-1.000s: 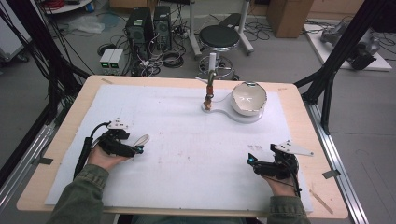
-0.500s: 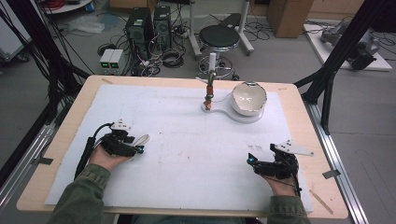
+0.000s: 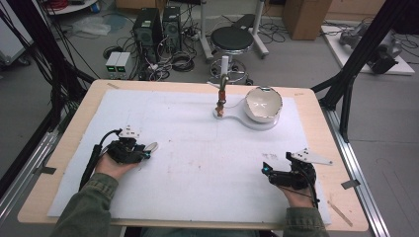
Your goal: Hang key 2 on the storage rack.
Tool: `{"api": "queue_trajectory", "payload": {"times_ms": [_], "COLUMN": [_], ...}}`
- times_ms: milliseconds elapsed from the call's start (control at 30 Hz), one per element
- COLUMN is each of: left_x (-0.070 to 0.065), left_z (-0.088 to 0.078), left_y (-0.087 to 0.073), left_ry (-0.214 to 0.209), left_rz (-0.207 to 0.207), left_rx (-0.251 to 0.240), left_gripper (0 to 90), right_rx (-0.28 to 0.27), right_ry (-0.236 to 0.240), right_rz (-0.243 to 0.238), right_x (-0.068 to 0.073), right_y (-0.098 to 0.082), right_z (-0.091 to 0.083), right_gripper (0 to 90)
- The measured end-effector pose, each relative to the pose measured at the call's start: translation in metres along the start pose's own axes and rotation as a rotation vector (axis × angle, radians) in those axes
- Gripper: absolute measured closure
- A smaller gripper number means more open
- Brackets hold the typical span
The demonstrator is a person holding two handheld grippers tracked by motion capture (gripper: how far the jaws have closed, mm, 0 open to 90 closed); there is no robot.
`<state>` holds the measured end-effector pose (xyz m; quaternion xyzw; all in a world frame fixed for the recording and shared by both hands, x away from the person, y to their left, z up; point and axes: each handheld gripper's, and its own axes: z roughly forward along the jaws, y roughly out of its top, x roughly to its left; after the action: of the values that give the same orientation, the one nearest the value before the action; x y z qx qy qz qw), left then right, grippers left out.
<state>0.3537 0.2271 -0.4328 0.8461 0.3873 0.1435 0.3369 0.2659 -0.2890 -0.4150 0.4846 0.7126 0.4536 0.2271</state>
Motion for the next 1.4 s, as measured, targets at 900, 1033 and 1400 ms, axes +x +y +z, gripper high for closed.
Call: {"api": "queue_trajectory", "payload": {"times_ms": [900, 1033, 1400], "left_x": [0.009, 0.012, 0.017], "left_z": [-0.028, -0.038, -0.063], "left_y": [0.009, 0.012, 0.025], "left_ry": [-0.033, -0.047, -0.049], "left_rz": [-0.047, -0.07, -0.097], "left_rx": [-0.108, -0.145, -0.224], "left_gripper": [86.4, 86.4, 86.5], "right_rx": [0.008, 0.004, -0.01], "right_ry": [0.013, 0.012, 0.019], "right_rz": [-0.015, -0.007, 0.0], "right_x": [0.002, 0.001, -0.001], "right_y": [0.002, 0.002, 0.002], "right_z": [0.005, 0.004, 0.002], "right_gripper": [4.0, 4.0, 3.9]}}
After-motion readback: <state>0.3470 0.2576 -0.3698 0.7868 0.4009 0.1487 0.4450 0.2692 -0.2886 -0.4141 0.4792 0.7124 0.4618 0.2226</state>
